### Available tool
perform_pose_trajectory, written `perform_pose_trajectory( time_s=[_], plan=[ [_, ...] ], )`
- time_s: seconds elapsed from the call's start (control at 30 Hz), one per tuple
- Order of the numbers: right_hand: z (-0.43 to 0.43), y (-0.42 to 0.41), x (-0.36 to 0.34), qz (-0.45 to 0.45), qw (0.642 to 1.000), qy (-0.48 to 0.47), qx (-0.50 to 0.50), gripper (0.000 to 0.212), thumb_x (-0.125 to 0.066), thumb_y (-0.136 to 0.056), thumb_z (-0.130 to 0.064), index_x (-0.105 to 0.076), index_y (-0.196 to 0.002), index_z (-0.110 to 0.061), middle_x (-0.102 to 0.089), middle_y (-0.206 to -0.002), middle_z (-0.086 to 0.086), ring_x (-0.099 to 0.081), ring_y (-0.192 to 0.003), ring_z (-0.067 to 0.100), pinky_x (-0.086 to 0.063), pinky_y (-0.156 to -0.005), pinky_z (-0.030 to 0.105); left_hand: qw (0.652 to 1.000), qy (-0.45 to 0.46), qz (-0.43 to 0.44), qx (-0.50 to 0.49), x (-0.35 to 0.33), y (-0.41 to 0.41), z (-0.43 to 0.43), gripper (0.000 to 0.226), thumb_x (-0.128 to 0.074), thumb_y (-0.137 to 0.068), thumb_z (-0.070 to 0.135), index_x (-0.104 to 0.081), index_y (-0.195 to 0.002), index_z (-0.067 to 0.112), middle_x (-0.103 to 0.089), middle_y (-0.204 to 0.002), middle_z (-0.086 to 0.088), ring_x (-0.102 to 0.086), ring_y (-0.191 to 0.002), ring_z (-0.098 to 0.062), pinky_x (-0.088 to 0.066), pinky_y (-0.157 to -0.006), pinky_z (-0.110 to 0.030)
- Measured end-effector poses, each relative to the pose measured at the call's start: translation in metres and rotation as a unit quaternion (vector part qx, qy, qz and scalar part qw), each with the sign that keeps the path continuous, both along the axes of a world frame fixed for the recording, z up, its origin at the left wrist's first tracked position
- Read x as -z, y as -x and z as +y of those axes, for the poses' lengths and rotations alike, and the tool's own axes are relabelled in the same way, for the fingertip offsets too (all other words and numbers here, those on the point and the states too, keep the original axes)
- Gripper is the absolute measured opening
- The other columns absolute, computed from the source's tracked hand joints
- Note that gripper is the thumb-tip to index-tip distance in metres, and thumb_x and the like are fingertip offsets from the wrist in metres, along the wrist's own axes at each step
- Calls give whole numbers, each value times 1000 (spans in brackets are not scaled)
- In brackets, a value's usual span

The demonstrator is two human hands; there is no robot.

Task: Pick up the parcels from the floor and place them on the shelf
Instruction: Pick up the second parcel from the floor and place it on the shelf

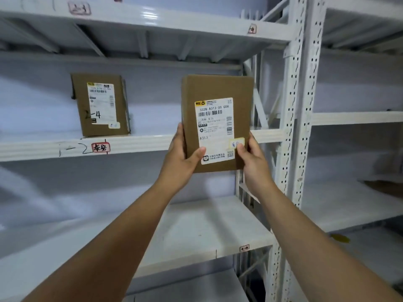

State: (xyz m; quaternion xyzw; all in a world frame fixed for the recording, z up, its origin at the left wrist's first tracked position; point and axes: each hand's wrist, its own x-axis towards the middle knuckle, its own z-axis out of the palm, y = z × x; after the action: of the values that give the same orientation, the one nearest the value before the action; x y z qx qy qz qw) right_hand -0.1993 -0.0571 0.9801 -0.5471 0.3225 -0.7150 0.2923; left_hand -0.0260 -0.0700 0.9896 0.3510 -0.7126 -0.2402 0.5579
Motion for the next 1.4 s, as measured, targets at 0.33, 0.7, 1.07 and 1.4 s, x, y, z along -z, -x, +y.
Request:
perform_pose_trajectory(
  time_s=[0.33, 0.7, 1.07, 1.4],
  plan=[
    [-88, 80, -59, 64, 997, 47, 11, 53, -41, -101, -12, -28, -151, -22, -43, -152, 0, -43, -137, 13, -39, -113, 37, 997, 62, -21, -51, -61, 78, -70, 69, -58, -94, 22, -20, -151, 34, -46, -148, 5, -49, -133, -17, -44, -109, -45],
    [-145, 103, -84, 115, 993, -9, 15, 54, -36, -102, -12, -23, -152, -28, -49, -146, -3, -48, -131, 14, -42, -109, 33, 994, 36, -35, -92, -78, 103, -132, 71, -57, -95, 21, -19, -153, 31, -45, -150, 4, -49, -134, -21, -44, -110, -47],
    [-185, 103, -77, 141, 987, -53, 54, 50, -34, -103, -13, -26, -151, -26, -53, -136, -5, -51, -120, 10, -41, -105, 28, 993, 9, -83, -78, -75, 103, -178, 72, -67, -88, 14, -27, -147, 25, -48, -148, -1, -51, -132, -24, -48, -105, -46],
    [-218, 102, -85, 226, 963, -100, 111, 53, -37, -101, -13, -26, -150, -29, -52, -143, -4, -49, -130, 17, -36, -101, 28, 987, -25, -130, -90, -79, 104, -217, 89, -79, -77, 11, -25, -148, 18, -48, -146, -5, -49, -133, -25, -46, -107, -41]
  ],
)
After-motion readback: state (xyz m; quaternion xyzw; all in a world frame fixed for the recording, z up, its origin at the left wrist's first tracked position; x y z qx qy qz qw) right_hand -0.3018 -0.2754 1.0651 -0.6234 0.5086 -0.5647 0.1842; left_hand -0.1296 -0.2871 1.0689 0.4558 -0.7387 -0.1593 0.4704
